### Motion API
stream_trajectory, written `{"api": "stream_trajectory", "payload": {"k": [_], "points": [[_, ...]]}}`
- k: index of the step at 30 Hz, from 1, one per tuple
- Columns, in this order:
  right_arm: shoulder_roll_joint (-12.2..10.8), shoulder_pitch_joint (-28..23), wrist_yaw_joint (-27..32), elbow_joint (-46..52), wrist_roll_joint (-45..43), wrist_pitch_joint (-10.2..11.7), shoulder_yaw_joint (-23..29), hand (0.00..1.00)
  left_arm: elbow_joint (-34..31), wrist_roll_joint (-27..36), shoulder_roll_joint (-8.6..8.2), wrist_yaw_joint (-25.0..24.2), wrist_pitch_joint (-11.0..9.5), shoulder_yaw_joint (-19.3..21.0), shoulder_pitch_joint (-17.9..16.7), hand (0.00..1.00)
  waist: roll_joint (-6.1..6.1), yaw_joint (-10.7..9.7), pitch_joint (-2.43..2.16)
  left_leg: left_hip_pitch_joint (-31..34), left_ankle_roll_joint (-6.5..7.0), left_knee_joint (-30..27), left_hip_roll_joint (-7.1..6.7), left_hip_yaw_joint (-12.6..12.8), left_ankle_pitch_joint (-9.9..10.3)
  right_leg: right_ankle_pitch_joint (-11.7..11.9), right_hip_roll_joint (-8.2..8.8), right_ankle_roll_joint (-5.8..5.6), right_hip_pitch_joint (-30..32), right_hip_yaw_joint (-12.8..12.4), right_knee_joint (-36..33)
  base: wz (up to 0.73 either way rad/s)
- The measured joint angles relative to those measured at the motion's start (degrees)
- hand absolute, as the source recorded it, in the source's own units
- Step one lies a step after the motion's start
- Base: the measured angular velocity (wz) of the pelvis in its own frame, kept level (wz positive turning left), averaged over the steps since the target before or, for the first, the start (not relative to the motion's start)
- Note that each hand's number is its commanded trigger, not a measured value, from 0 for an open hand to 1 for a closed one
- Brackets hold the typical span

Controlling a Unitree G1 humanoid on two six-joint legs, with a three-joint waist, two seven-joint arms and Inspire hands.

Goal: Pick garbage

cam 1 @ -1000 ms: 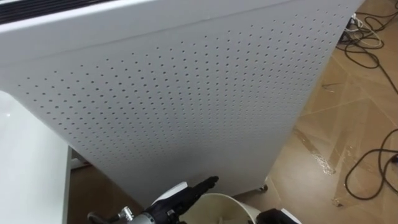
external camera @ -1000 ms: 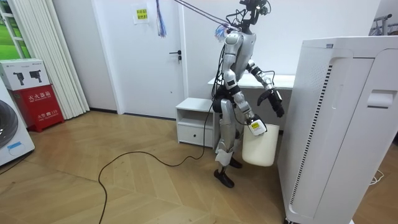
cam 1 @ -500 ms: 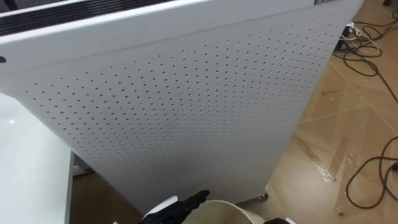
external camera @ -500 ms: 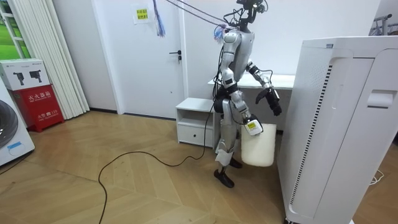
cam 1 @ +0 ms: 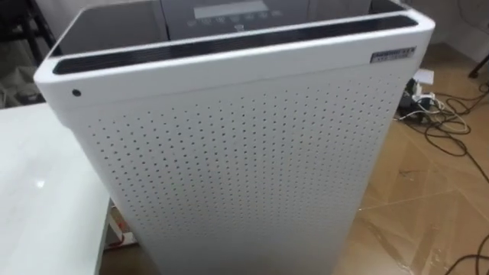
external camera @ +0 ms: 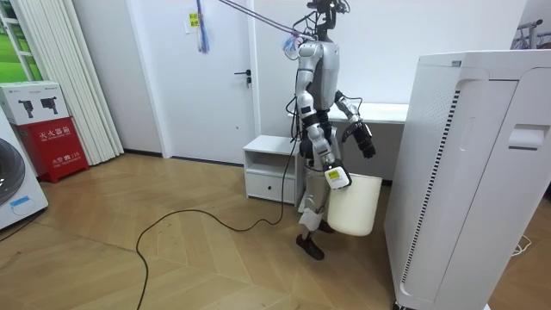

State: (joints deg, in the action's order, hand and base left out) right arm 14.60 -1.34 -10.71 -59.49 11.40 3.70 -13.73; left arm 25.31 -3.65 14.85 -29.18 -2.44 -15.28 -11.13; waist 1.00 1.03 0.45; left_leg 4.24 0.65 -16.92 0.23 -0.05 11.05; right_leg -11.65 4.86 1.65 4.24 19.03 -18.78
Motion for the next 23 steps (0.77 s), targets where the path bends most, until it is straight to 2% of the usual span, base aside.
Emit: {"api": "stream_trajectory", "payload": {"k": [5, 6, 9, 12, 14, 16, 20, 23], "points": [[-0.9, -2.3, -0.1, -1.0, 1.4, 0.0, 3.4, 1.0, 2.2, 1.8, -0.44, 0.0, 0.0, 1.6, -2.7, 0.0, -0.14, -0.7, -0.26, -2.8, -0.58, 2.6, 0.24, 0.2, -0.4, 0.4, -0.92, 0.25, -2.3, 0.0, 2.4, -0.03], [-1.4, -3.1, 0.2, -1.2, 2.1, 0.0, 4.1, 1.0, 4.3, 3.1, -0.5, 0.0, 0.0, 2.2, -2.9, 0.0, -0.29, -0.7, -0.4, -3.7, -0.7, 3.4, 0.33, 0.5, -0.5, 0.7, -1.22, 0.84, -3.2, 0.0, 3.2, -0.03], [-1.7, -3.9, 0.7, -1.6, 2.9, -0.1, 5.0, 1.0, 10.4, 5.7, -0.8, 0.7, 0.0, 3.3, -2.9, 0.0, -0.48, -0.8, -0.51, -5.7, -0.76, 4.3, 0.72, 3.0, -0.5, 0.8, -1.54, 0.88, -4.6, -0.2, 4.2, 0.0], [-2.2, -3.9, 0.8, -3.2, 3.4, -0.1, 6.7, 1.0, 13.8, 8.0, -1.03, 2.6, -0.1, 4.0, -3.1, 0.0, -0.77, -0.8, -0.55, -6.3, -0.76, 4.7, 0.89, 3.6, -0.5, 0.8, -1.77, 0.65, -5.5, -0.2, 5.4, 0.01], [-2.5, -3.9, 1.2, -3.7, 3.4, -0.1, 7.6, 1.0, 14.7, 9.1, -1.59, 3.5, -0.7, 4.2, -3.2, 0.0, -0.64, -0.8, -0.56, -7.2, -0.76, 5.8, 0.91, 4.0, -0.5, 0.8, -2.04, 0.61, -6.3, -0.2, 6.2, 0.0], [-3.3, -3.7, 1.9, -5.4, 3.6, 0.0, 8.4, 1.0, 17.8, 9.9, -2.94, 4.6, -1.8, 5.7, -3.2, 0.0, -0.86, -0.7, -0.54, -8.2, -0.77, 6.5, 0.97, 4.2, -0.5, 0.8, -2.41, 0.59, -7.3, -0.3, 7.2, -0.02], [-3.8, -3.5, 1.9, -7.3, 3.5, -0.1, 9.0, 1.0, 24.5, 13.0, -3.81, 6.6, -1.8, 6.5, -2.0, 0.0, -1.37, -1.0, -0.48, -8.8, -0.78, 7.3, 1.15, 4.7, -0.5, 0.7, -2.71, 0.69, -7.8, -0.6, 7.6, -0.08], [-4.4, -4.0, 2.0, -8.1, 3.6, -0.1, 11.0, 1.0, 29.8, 15.9, -4.87, 7.8, -1.8, 8.7, -1.2, 0.0, -2.01, -1.1, -0.51, -8.9, -0.8, 7.4, 1.17, 4.7, -0.5, 0.7, -2.82, 0.68, -8.5, -0.3, 8.3, 0.06]]}}
